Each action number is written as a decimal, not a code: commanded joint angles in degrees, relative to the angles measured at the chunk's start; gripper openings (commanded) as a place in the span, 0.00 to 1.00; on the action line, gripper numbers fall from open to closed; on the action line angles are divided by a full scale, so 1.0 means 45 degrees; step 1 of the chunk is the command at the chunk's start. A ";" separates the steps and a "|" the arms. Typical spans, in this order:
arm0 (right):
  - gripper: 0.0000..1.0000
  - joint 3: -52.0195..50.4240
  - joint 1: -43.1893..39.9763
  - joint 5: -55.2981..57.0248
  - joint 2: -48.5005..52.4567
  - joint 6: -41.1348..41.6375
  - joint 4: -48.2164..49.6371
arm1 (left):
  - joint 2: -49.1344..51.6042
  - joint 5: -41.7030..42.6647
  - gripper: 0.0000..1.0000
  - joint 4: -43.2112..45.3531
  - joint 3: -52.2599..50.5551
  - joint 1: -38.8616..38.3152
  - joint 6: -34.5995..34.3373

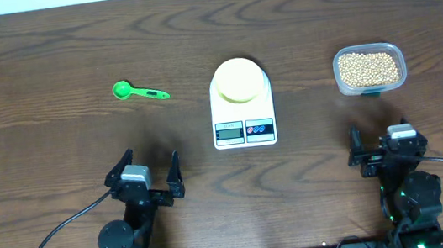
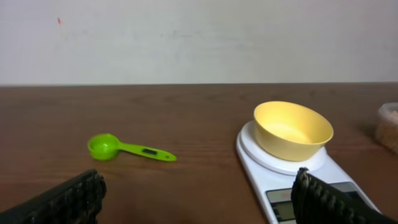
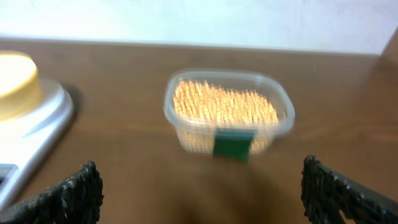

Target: Scoop item into bowl and weigh 50g on scale

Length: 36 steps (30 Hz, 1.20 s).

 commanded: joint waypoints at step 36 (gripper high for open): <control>0.99 1.7816 0.0117 -1.1827 1.7112 0.0665 -0.9015 | 2.1590 -0.3730 0.98 -1.2599 1.9788 0.0665 0.0923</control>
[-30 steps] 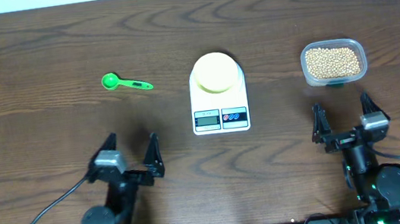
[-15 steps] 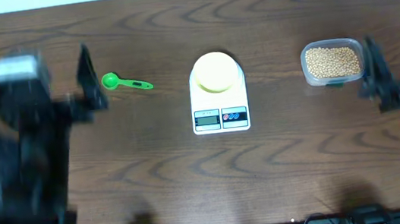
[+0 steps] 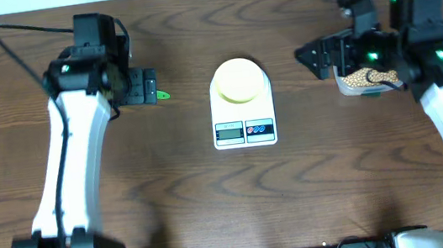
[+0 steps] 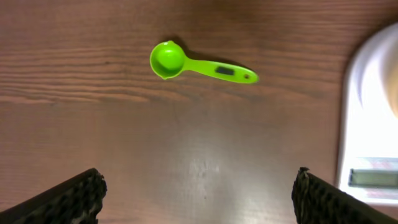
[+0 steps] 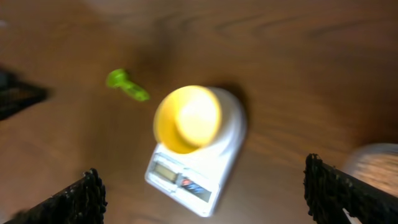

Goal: Scoop item into bowl and weigh 50g on scale
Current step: 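Move left gripper to the green scoop handle and right gripper toward center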

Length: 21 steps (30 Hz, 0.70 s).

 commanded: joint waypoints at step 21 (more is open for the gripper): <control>0.99 0.0126 0.0301 -0.3138 0.1753 0.0379 0.0685 | 0.4954 0.3075 0.98 0.3959 0.0131 0.4099 0.0408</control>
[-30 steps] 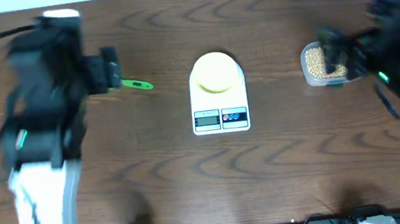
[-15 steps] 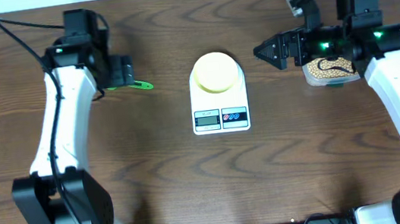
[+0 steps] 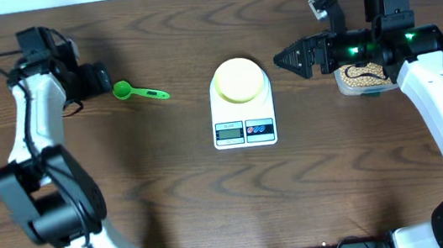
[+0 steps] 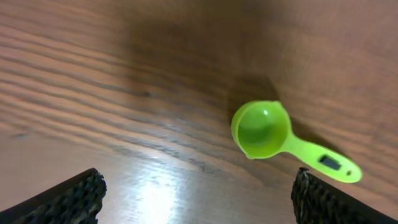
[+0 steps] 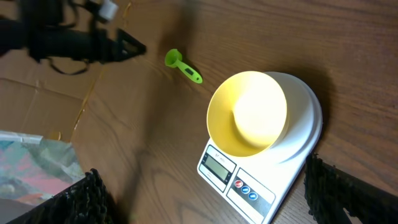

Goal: Scoop item into bowl and weigh 50g on scale
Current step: 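Move left gripper to the green scoop handle and right gripper toward center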

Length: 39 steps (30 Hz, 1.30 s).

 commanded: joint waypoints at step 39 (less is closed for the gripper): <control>0.99 0.0126 0.0073 -0.0068 -0.0102 0.0544 -0.1316 | 0.2414 0.0442 0.72 0.2123 0.0019 -0.0049 0.0685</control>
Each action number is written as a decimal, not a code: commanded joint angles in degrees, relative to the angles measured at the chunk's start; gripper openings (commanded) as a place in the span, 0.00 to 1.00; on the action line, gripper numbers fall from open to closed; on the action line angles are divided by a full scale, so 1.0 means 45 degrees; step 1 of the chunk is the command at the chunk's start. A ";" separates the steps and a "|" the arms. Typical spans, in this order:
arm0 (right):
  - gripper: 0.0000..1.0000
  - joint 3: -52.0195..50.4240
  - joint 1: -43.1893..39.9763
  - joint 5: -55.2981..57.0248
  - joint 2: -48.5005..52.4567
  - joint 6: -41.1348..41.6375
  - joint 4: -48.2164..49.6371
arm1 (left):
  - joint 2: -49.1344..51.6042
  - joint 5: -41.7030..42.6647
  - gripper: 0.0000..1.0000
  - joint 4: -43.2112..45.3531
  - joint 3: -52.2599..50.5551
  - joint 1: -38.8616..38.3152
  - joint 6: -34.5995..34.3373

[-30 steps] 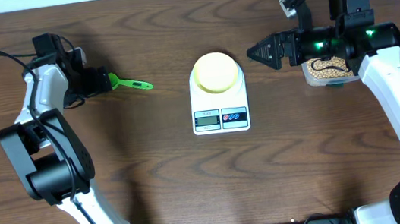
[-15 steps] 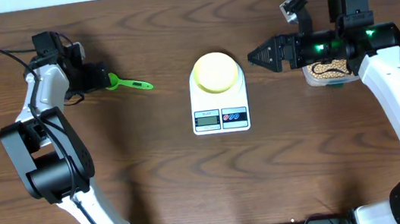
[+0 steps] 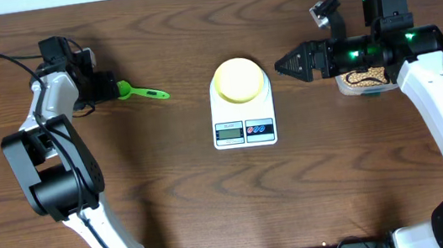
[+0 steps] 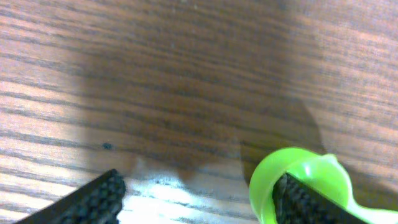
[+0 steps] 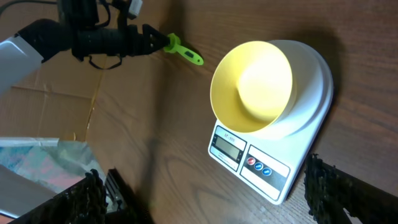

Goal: Scoop item into bowl and weigh 50g on scale
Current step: 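Move left gripper to the green scoop handle and right gripper toward center, then grasp the green scoop with the left gripper and lift it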

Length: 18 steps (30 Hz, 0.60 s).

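A green measuring spoon [image 3: 143, 91] lies left of the white scale [image 3: 245, 129], which carries a yellow bowl [image 3: 239, 79]. My left gripper [image 3: 105, 89] is open at the spoon's cup. In the left wrist view the cup [image 4: 292, 177] sits around the right finger [image 4: 308, 199], and the gripper [image 4: 199, 202] has bare wood in its gap. My right gripper [image 3: 282, 66] hangs open just right of the bowl, pointing left. Its wrist view shows the bowl [image 5: 252, 78], the scale [image 5: 273, 162] and the spoon [image 5: 186, 52]. The tub of beans [image 3: 359, 82] is half hidden under the right arm.
The left arm [image 5: 74, 38] reaches in along the table's far left side. Cardboard and a patterned bag [image 5: 37, 174] lie beyond the table's edge in the right wrist view. Brown wooden tabletop [image 3: 232, 207] lies in front of the scale.
My left gripper has moved right from a short way left of the spoon's cup to the cup itself, one finger now in it. The right gripper has hardly moved.
Both arms were folded at the near edge, grippers open. Then the left arm was above the spoon and the right arm at the bean tub. Then the left gripper was left of the spoon's cup and the right beside the bowl. Now the left is at the cup.
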 commanded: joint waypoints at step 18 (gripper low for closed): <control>0.99 0.0126 0.0039 0.0204 -0.0102 -0.0214 -0.0107 | 0.0160 0.0146 0.35 0.0078 -0.0126 -0.0010 0.0063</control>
